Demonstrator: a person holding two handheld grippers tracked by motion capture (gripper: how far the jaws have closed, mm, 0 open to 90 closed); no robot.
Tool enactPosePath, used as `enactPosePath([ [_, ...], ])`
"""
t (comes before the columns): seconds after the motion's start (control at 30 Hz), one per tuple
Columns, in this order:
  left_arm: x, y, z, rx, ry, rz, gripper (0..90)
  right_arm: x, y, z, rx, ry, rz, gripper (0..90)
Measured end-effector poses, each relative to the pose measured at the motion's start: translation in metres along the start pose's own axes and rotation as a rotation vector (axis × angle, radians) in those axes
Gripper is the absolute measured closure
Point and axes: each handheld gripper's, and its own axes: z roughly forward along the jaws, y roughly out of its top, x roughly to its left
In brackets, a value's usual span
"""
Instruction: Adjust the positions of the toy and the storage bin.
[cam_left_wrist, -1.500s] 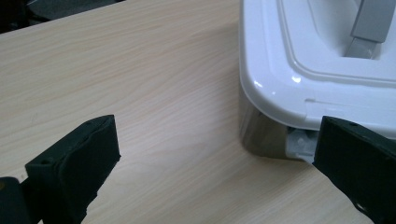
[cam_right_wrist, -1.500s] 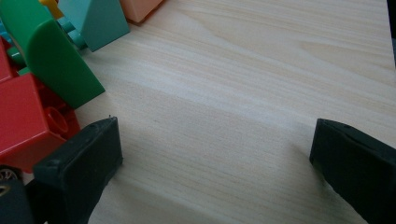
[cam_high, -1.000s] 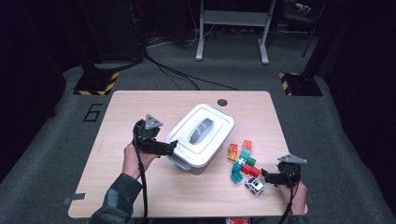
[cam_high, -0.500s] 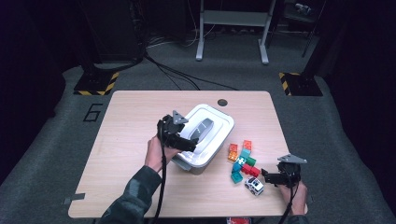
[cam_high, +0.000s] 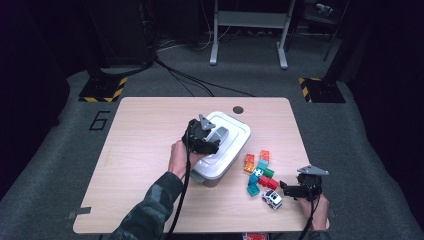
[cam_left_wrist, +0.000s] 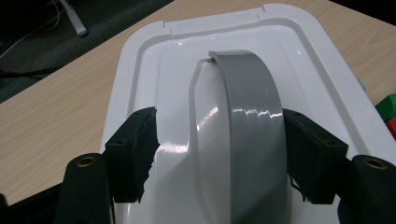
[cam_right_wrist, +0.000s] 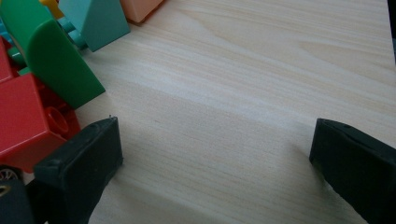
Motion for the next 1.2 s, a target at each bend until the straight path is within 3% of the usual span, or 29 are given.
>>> enactPosePath([
  [0.6,-0.014,0.007,0.002,0.012,-0.008,0.062,63.1,0.000,0.000,0.000,-0.001,0.001,-0.002,1.8],
  [0.73,-0.014,0.006,0.002,0.015,-0.008,0.074,64.4,0.000,0.000,0.000,-0.001,0.001,-0.003,1.8],
  [1.2,-0.006,0.002,0.001,-0.003,-0.023,0.058,66.4,0.000,0.000,0.000,-0.001,0.002,-0.002,1.8],
])
